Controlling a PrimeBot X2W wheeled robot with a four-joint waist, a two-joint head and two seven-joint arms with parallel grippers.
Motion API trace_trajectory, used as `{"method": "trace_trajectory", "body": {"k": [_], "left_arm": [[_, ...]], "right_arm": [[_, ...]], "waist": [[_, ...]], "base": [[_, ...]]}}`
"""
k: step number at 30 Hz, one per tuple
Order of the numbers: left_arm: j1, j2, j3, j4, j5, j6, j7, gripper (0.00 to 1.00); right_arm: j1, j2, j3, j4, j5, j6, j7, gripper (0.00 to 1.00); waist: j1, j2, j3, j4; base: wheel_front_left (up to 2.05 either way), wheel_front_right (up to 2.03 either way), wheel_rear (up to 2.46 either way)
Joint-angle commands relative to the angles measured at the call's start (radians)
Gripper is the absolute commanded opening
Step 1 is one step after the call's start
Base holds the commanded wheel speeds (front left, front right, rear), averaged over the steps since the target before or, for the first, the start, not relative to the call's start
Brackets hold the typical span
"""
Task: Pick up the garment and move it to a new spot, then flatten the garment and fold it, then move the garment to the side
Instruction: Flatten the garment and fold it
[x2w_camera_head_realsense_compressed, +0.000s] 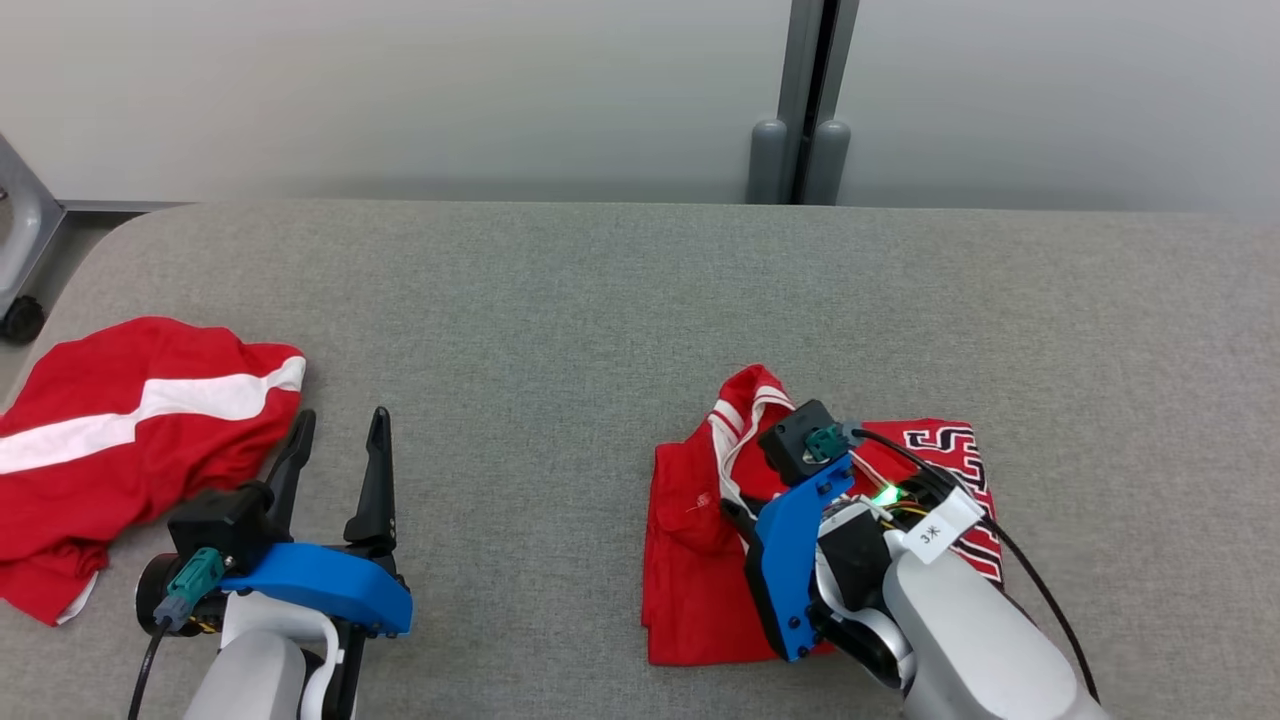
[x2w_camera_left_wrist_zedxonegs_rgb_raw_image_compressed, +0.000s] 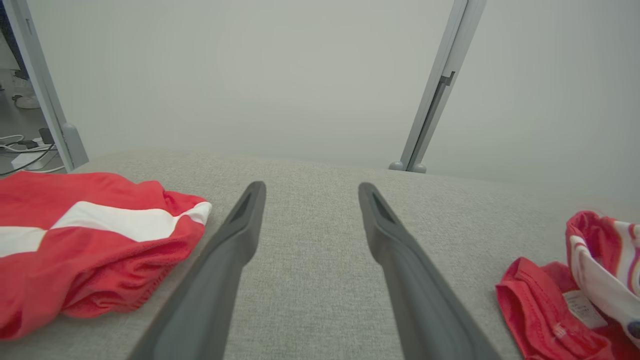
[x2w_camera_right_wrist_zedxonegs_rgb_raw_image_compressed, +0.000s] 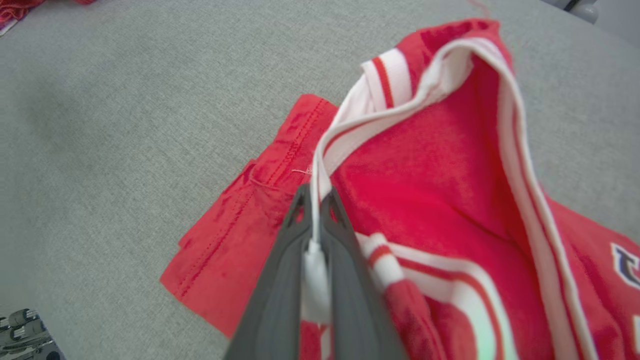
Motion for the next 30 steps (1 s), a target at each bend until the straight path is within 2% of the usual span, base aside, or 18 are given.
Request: {"method": "trace_trajectory", "body": {"k": [1, 9, 11, 12, 16, 21, 25, 30], "left_arm": [[-0.017, 0.0, 0.0, 0.004, -0.002, -0.003, -0.003, 1.0], [-0.034, -0.004, -0.012, 0.014, -0.002, -0.005, -0.004, 1.0], [-0.035, -0.005, -0.014, 0.017, -0.003, -0.005, -0.005, 1.0], [-0.035, -0.004, -0.013, 0.018, -0.004, -0.005, -0.005, 1.0], [-0.027, -0.001, -0.008, 0.02, -0.007, -0.004, -0.005, 1.0], [-0.012, 0.008, 0.001, 0.016, -0.007, 0.0, -0.006, 1.0], [-0.001, 0.012, 0.008, 0.008, -0.009, 0.004, -0.006, 1.0], [0.013, 0.015, 0.011, -0.004, -0.009, 0.01, -0.006, 1.0]], "right_arm": [[-0.03, 0.003, 0.03, 0.023, 0.032, 0.0, -0.018, 0.0], [-0.095, 0.003, 0.114, 0.115, 0.138, 0.0, -0.066, 0.0], [-0.106, 0.003, 0.123, 0.137, 0.15, 0.0, -0.075, 0.54], [-0.109, 0.003, 0.124, 0.142, 0.16, 0.0, -0.086, 1.0], [-0.115, 0.003, 0.125, 0.127, 0.23, 0.0, -0.12, 1.0], [-0.116, 0.002, 0.102, -0.026, 0.39, 0.0, -0.174, 1.0], [-0.099, -0.019, 0.039, -0.115, 0.37, 0.0, -0.202, 1.0], [0.006, -0.091, -0.136, -0.228, 0.239, 0.0, -0.235, 1.0]], "waist": [[0.0001, -0.0001, 0.006, 0.009], [0.0001, -0.0001, 0.018, 0.026], [0.0001, -0.0001, 0.018, 0.028], [0.0001, -0.0001, 0.017, 0.028], [0.0001, -0.0001, 0.013, 0.023], [0.0001, -0.0001, 0.004, 0.007], [0.0001, -0.0001, -0.002, -0.006], [0.0001, -0.0001, -0.017, -0.02]], "base": [[0.0, 0.0, 0.0], [0.0, 0.0, 0.0], [0.0, 0.0, 0.0], [0.0, 0.0, 0.0], [0.0, 0.0, 0.0], [0.0, 0.0, 0.0], [0.0, 0.0, 0.0], [0.0, 0.0, 0.0]]}}
